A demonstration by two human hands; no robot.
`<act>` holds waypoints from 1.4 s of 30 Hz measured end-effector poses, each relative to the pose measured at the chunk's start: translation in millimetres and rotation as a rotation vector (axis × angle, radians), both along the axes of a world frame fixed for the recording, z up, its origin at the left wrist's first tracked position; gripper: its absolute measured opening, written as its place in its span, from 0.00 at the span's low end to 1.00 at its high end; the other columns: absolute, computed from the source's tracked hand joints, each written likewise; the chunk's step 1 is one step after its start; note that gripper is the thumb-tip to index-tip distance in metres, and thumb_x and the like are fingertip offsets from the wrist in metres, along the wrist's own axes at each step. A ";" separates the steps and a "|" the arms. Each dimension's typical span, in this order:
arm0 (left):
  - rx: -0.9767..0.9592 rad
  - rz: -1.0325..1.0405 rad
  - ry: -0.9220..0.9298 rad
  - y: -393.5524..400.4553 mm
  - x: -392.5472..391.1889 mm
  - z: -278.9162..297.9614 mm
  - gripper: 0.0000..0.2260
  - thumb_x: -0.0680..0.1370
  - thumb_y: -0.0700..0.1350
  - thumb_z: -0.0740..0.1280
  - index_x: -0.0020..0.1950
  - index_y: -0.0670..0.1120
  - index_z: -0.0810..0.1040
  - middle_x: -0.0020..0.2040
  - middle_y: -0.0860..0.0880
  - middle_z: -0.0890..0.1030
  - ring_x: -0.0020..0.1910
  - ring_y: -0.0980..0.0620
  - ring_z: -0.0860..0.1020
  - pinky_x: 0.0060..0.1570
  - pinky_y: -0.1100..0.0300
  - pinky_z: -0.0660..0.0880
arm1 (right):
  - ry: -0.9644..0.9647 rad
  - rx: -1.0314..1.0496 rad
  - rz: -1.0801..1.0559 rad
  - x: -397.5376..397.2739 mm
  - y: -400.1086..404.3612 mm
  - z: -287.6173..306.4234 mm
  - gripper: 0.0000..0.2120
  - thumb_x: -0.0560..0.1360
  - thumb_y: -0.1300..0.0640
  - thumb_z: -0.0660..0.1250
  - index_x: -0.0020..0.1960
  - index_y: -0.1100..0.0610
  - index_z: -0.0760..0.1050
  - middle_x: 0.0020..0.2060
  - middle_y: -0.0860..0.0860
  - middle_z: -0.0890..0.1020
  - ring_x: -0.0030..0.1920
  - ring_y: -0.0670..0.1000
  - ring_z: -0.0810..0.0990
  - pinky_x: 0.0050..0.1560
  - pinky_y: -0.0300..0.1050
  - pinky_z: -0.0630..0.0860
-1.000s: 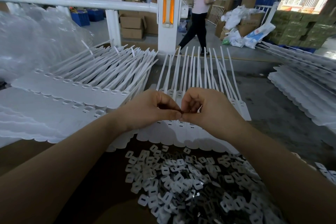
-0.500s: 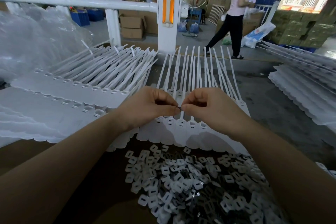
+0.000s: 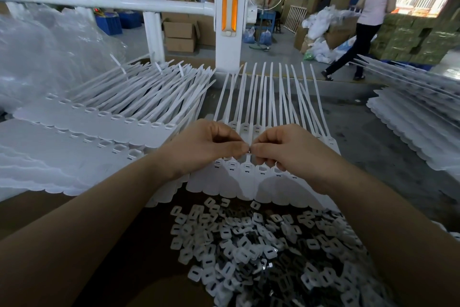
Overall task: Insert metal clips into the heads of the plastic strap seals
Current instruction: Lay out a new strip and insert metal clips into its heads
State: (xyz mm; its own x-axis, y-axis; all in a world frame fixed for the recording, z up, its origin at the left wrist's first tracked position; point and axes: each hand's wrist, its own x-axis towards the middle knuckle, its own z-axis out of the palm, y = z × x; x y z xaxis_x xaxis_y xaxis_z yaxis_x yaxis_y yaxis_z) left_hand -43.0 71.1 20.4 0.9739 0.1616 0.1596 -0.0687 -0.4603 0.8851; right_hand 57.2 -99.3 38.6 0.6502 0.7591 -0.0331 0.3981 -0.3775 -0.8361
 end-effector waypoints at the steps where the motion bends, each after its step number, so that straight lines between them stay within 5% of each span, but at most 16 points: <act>1: 0.023 0.009 -0.007 -0.3 0.3 -0.1 0.02 0.74 0.47 0.73 0.43 0.50 0.85 0.39 0.52 0.85 0.39 0.56 0.81 0.43 0.66 0.76 | -0.011 -0.007 0.007 -0.7 0.5 -0.5 0.06 0.75 0.54 0.69 0.40 0.51 0.81 0.33 0.46 0.83 0.30 0.38 0.75 0.32 0.36 0.70; 6: 0.191 0.040 -0.005 -2.8 1.9 -3.5 0.02 0.74 0.47 0.73 0.43 0.50 0.85 0.36 0.58 0.83 0.34 0.65 0.77 0.35 0.74 0.70 | -0.056 -0.049 -0.001 -0.5 1.7 -2.9 0.05 0.75 0.56 0.69 0.40 0.51 0.80 0.37 0.48 0.83 0.36 0.43 0.78 0.37 0.39 0.72; 9: 0.351 0.039 0.001 -4.1 3.9 -8.3 0.03 0.73 0.49 0.74 0.46 0.53 0.83 0.42 0.59 0.82 0.43 0.64 0.78 0.43 0.72 0.72 | -0.177 -0.128 -0.095 6.8 -1.0 -4.8 0.05 0.75 0.57 0.67 0.42 0.55 0.80 0.37 0.50 0.83 0.31 0.43 0.77 0.30 0.38 0.71; 13: 0.584 0.027 0.051 -5.2 5.8 -13.1 0.09 0.71 0.55 0.75 0.49 0.58 0.82 0.50 0.58 0.76 0.50 0.62 0.74 0.52 0.63 0.72 | -0.209 -0.260 -0.127 12.8 -2.8 -9.8 0.06 0.75 0.59 0.66 0.43 0.58 0.81 0.40 0.48 0.83 0.38 0.50 0.81 0.37 0.44 0.77; 17: 0.585 0.021 0.053 -5.3 4.9 -12.2 0.09 0.70 0.56 0.76 0.48 0.59 0.81 0.49 0.60 0.75 0.49 0.63 0.74 0.52 0.64 0.72 | -0.236 -0.318 -0.117 11.8 -1.6 -13.5 0.05 0.75 0.57 0.67 0.43 0.54 0.81 0.42 0.50 0.84 0.42 0.51 0.82 0.40 0.45 0.77; 26: 0.585 0.023 0.073 -6.5 6.2 -12.7 0.09 0.70 0.56 0.76 0.48 0.59 0.81 0.49 0.60 0.75 0.50 0.65 0.73 0.48 0.73 0.69 | -0.234 -0.330 -0.112 13.1 -0.1 -14.5 0.08 0.73 0.54 0.72 0.36 0.51 0.80 0.26 0.44 0.77 0.24 0.42 0.71 0.23 0.35 0.65; 32: 0.580 0.012 0.090 -6.9 7.3 -11.8 0.09 0.70 0.56 0.76 0.48 0.60 0.81 0.50 0.60 0.75 0.51 0.64 0.73 0.50 0.70 0.70 | -0.220 -0.296 -0.094 11.2 -2.7 -12.5 0.05 0.73 0.58 0.71 0.39 0.50 0.79 0.36 0.46 0.81 0.39 0.46 0.80 0.34 0.39 0.72; 42: 0.543 -0.020 0.025 -10.4 6.9 -7.8 0.08 0.70 0.52 0.77 0.46 0.59 0.82 0.48 0.60 0.77 0.48 0.63 0.75 0.51 0.64 0.73 | -0.214 -0.312 -0.066 12.3 -4.2 -8.0 0.10 0.75 0.62 0.65 0.41 0.47 0.77 0.40 0.43 0.77 0.42 0.46 0.78 0.36 0.39 0.73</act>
